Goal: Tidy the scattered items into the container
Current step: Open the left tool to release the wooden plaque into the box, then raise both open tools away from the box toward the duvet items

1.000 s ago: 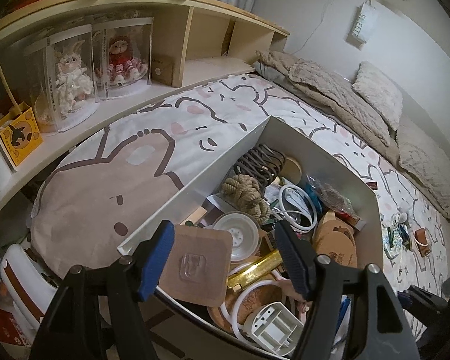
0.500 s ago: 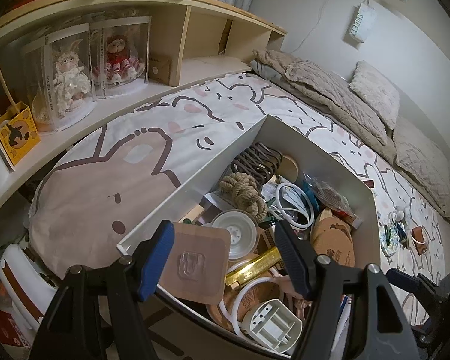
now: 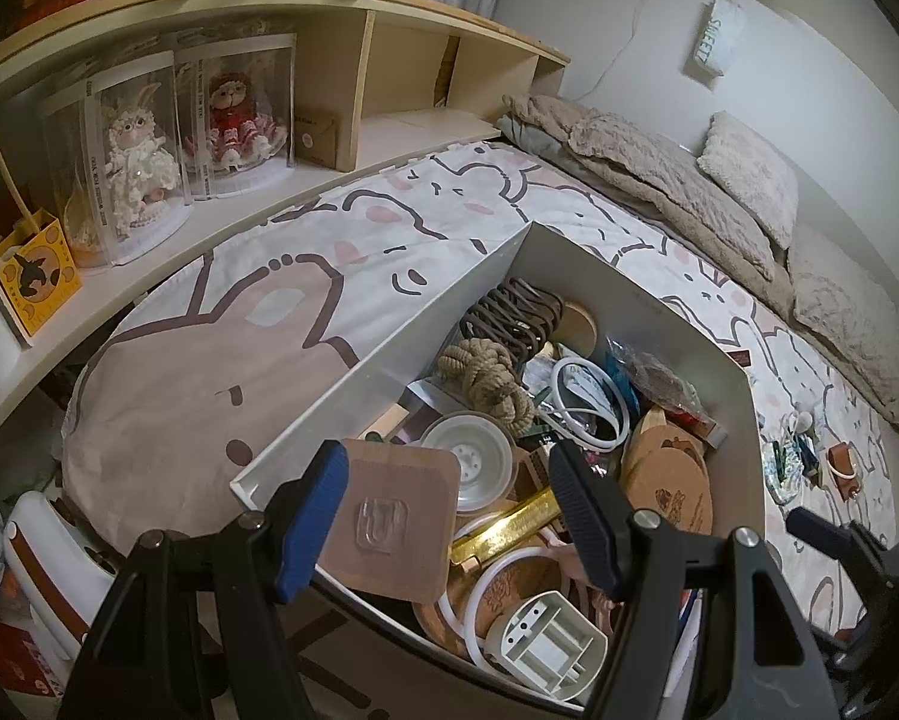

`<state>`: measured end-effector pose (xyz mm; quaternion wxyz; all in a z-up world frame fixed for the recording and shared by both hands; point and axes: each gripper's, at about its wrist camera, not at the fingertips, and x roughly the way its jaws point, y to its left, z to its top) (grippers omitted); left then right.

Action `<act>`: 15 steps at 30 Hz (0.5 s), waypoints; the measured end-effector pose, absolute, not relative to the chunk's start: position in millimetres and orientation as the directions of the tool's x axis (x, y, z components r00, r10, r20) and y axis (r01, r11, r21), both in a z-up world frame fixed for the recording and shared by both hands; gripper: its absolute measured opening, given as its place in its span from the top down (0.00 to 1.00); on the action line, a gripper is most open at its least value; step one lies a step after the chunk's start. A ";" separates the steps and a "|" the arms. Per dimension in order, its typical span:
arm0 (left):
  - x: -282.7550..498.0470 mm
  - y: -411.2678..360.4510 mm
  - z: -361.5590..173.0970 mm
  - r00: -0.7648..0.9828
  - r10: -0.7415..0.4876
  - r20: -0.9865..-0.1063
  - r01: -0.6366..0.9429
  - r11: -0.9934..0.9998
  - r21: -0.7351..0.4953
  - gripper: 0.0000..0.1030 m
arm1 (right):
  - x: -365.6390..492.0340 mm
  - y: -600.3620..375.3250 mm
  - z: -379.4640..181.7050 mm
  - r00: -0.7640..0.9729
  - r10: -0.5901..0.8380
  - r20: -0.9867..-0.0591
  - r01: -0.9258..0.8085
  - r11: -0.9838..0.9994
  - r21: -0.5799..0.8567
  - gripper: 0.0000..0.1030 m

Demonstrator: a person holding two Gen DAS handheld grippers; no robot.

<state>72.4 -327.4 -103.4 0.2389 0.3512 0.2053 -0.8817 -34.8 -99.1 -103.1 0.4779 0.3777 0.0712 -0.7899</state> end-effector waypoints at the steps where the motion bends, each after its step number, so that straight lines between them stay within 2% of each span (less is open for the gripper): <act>1: 72.9 -327.1 -103.3 -0.639 -0.279 -0.717 0.565 -0.802 -0.193 0.33 | -35.6 -98.3 -102.1 -0.261 -0.702 -0.662 0.807 -0.535 0.249 0.00; 2: 72.9 -326.6 -103.1 -0.641 -0.278 -0.715 0.563 -0.804 -0.192 0.32 | -36.3 -97.5 -101.2 -0.264 -0.703 -0.660 0.806 -0.537 0.249 0.00; 3: 72.4 -326.3 -102.8 -0.642 -0.279 -0.714 0.560 -0.806 -0.189 0.26 | -37.3 -96.7 -100.4 -0.267 -0.704 -0.659 0.804 -0.539 0.250 0.00; 4: 72.6 -325.0 -101.8 -0.644 -0.285 -0.710 0.560 -0.808 -0.183 0.13 | -38.2 -95.4 -99.6 -0.270 -0.704 -0.657 0.802 -0.542 0.251 0.00; 6: 74.6 -322.3 -98.6 -0.653 -0.311 -0.691 0.565 -0.807 -0.171 0.00 | -39.4 -92.9 -98.4 -0.275 -0.706 -0.653 0.799 -0.546 0.253 0.00; 15: 69.6 -306.9 -92.3 -0.645 -0.329 -0.690 0.541 -0.834 -0.108 0.00 | -44.3 -82.8 -95.1 -0.292 -0.709 -0.642 0.784 -0.562 0.264 0.00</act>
